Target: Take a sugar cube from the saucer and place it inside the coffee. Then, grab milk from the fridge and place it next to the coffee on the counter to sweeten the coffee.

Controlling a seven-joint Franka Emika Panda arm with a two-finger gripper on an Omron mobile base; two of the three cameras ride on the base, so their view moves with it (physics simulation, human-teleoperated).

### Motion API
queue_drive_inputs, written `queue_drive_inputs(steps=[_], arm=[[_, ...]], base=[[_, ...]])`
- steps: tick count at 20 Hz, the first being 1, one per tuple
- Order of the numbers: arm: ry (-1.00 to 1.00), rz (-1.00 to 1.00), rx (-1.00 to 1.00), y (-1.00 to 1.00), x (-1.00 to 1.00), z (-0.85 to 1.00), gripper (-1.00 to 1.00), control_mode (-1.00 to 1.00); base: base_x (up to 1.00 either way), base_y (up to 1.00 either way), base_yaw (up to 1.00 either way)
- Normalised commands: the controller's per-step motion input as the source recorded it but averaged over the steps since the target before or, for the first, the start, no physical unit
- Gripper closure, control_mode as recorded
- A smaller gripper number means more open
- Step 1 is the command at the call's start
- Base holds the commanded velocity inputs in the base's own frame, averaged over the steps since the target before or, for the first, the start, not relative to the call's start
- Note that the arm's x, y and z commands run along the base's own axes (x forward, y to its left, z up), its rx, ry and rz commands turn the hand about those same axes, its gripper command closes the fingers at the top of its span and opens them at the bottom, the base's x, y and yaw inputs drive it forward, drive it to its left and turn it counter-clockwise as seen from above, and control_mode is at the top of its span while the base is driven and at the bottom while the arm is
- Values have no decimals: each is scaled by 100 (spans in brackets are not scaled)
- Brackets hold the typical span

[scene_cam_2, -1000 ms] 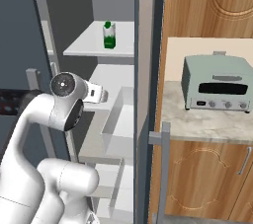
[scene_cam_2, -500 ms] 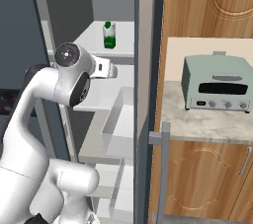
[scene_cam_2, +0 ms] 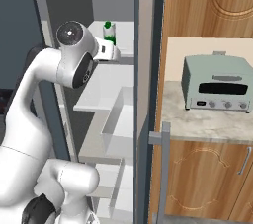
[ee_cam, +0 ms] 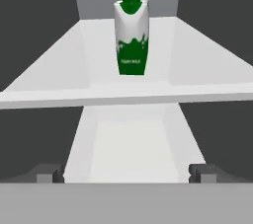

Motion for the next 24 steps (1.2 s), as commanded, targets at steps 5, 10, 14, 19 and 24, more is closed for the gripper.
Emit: queue_drive_inputs(steps=[5,10,14,19,24], arm=[[-19,0,0,0,37,7,-100,-100],[-9,0,1,0,33,24,-100,-100],[0,0,0,0,16,43,-100,-100],[2,0,0,0,21,36,-100,-100],[6,0,0,0,41,2,-100,-100]], base=[[0,0,0],[0,0,0],[0,0,0],[0,0,0],[0,0,0]])
